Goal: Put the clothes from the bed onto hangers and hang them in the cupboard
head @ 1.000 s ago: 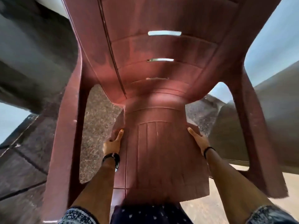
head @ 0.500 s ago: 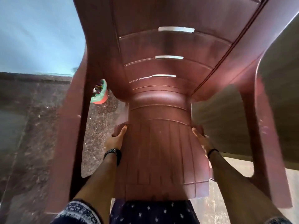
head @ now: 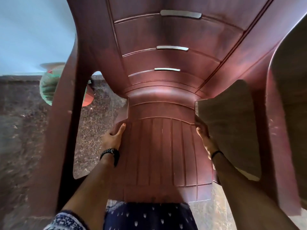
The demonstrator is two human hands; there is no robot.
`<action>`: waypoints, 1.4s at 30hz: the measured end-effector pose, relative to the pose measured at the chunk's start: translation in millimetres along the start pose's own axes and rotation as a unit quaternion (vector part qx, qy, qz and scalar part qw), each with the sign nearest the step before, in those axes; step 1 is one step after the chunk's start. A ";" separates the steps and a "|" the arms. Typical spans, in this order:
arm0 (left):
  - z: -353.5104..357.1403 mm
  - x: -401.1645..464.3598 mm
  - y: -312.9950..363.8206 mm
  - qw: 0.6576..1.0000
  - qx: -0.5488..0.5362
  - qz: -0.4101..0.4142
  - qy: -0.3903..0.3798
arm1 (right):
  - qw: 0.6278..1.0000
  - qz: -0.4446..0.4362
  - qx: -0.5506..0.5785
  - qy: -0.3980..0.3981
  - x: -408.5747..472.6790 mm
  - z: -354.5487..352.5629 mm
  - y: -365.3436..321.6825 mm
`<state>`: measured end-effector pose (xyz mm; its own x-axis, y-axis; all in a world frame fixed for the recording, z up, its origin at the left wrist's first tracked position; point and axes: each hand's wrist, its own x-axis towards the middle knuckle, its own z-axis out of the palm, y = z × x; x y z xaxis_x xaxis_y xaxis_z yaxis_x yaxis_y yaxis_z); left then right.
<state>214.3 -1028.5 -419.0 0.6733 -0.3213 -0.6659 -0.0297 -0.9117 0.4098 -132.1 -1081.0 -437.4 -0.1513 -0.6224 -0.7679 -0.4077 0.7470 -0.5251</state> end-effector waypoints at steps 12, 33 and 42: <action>35.0 54.4 5.1 0.999 0.020 -0.024 -0.008 | 0.992 -0.002 -0.028 0.126 58.4 20.4 -31.9; 34.9 71.0 35.7 0.994 0.083 -0.003 -0.071 | 0.991 0.050 -0.051 0.114 68.9 15.7 -48.2; 42.6 73.8 38.6 0.993 0.073 -0.012 -0.091 | 0.986 0.025 -0.075 0.147 75.2 13.2 -66.7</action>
<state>231.3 -1098.3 -478.9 0.5302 -0.3284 -0.7817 -0.1321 -0.9427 0.3064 -104.4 -1174.6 -464.9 -0.4208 -0.6427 -0.6402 -0.5189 0.7494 -0.4112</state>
